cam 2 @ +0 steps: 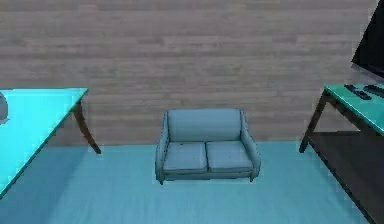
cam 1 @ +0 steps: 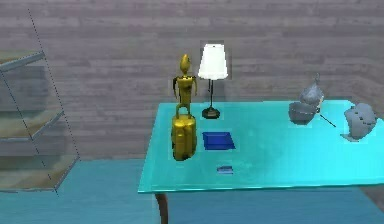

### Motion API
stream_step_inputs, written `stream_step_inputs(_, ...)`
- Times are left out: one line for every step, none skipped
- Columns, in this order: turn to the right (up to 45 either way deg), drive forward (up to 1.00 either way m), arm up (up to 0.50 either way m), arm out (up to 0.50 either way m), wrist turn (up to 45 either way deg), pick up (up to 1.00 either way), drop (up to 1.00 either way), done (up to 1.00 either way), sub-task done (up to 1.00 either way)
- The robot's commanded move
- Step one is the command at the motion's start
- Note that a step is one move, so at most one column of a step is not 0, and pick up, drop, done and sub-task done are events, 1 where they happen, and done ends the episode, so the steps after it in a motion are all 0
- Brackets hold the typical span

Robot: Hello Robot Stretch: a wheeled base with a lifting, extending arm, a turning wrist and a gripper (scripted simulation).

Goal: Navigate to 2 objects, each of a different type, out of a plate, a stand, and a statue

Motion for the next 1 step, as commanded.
stream_step_inputs(0.0, 0.00, 0.00, 0.00, 0.0, 0.00, 0.00, 1.00, 0.00)
